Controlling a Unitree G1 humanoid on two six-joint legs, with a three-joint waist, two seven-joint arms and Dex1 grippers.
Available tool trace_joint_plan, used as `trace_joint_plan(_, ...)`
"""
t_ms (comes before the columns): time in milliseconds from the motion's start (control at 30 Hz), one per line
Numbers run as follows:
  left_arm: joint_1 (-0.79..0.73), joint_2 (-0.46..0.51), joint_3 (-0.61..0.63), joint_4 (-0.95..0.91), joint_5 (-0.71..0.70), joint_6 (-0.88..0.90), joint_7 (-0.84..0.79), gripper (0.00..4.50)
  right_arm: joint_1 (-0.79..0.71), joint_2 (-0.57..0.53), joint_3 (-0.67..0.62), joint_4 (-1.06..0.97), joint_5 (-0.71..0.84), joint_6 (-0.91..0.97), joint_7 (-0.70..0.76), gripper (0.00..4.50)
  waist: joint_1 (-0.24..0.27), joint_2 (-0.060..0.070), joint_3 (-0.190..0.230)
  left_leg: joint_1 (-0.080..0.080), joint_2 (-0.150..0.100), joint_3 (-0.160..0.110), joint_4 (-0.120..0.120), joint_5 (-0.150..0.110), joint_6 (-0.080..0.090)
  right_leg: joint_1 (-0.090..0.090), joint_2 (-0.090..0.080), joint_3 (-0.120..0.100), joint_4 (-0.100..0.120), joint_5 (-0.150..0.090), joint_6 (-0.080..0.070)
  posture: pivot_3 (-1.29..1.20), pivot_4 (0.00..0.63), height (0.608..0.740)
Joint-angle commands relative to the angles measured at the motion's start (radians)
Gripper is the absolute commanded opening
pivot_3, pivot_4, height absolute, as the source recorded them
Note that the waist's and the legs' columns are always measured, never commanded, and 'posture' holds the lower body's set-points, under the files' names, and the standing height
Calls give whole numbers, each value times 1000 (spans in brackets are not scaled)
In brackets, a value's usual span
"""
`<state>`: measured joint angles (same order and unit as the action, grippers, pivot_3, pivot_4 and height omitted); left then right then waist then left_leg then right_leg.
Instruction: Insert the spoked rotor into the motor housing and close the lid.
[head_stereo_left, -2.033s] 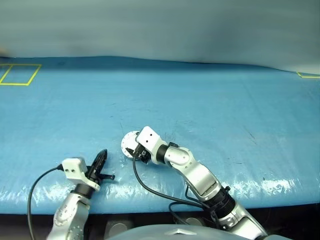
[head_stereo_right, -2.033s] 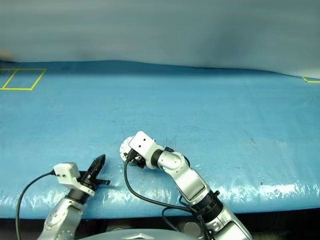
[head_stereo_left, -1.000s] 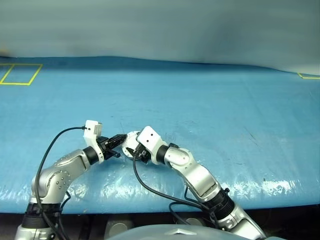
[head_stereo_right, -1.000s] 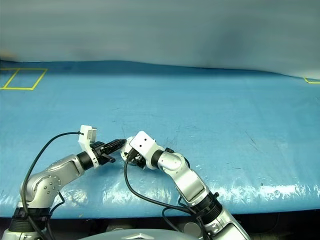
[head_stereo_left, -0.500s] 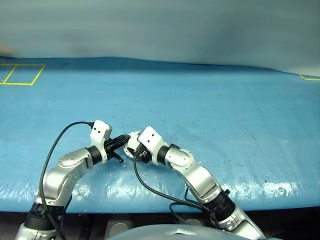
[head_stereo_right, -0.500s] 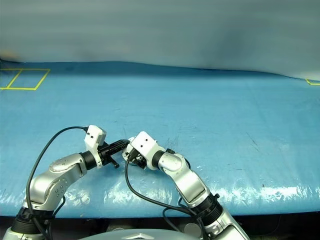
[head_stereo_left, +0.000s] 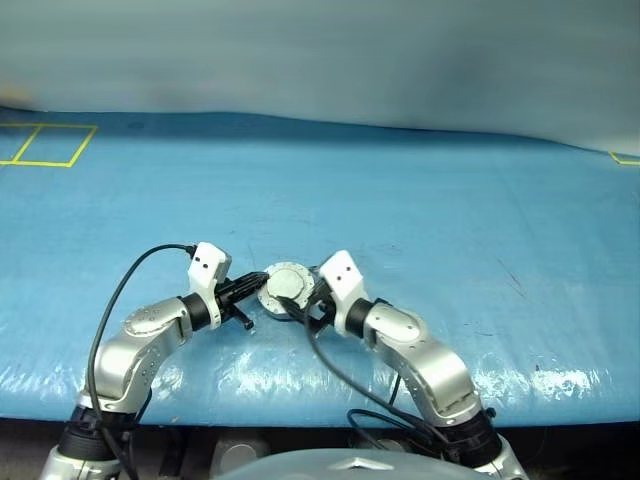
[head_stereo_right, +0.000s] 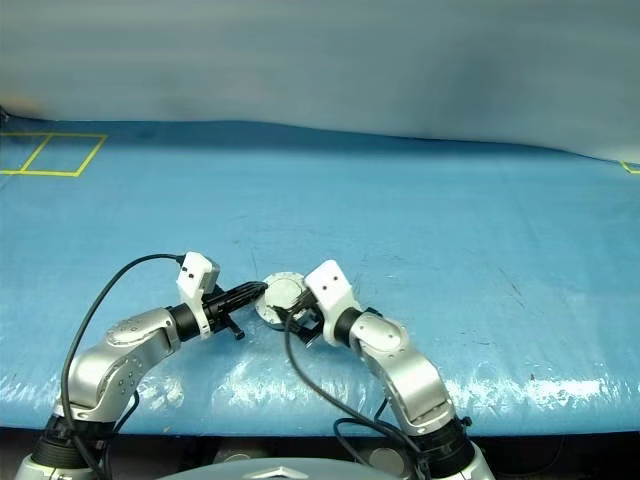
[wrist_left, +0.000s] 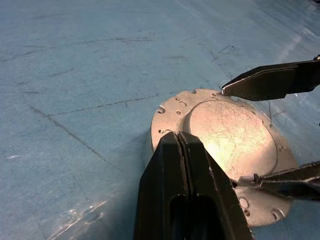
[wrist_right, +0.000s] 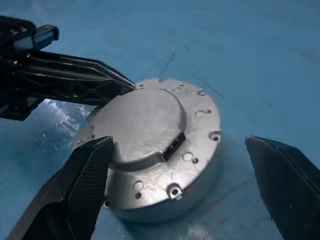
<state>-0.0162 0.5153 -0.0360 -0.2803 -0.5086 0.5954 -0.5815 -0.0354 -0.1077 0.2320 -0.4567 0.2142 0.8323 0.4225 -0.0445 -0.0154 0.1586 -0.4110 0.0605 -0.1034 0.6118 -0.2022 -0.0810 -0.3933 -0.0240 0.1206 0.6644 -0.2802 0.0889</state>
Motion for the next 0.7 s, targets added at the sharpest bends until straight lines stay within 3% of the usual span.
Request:
trace_joint_plan(33, 18, 2, -20, 31, 32, 18, -6, 0, 21, 71, -147, -54, 177, 153, -9, 4450, -2, 1, 1, 0, 0, 0, 0, 0, 0, 0, 0, 0, 0, 0, 0, 0, 150, 740)
trace_joint_plan(267, 14, -2, -14, 34, 41, 22, -22, 0, 1, 234, -322, -12, 375, 372, -99, 4450, -8, 3, 2, -3, 0, 0, -1, 0, 0, -1, 0, 0, 0, 0, 0, 0, 150, 740)
trace_joint_plan(700, 15, -10, -8, 27, 47, 26, -21, 0, -28, 347, -364, 168, 603, 440, -269, 4450, -23, 3, -1, -1, 0, 0, -2, 0, 1, -1, 0, 0, -1, 0, 0, 0, 150, 740)
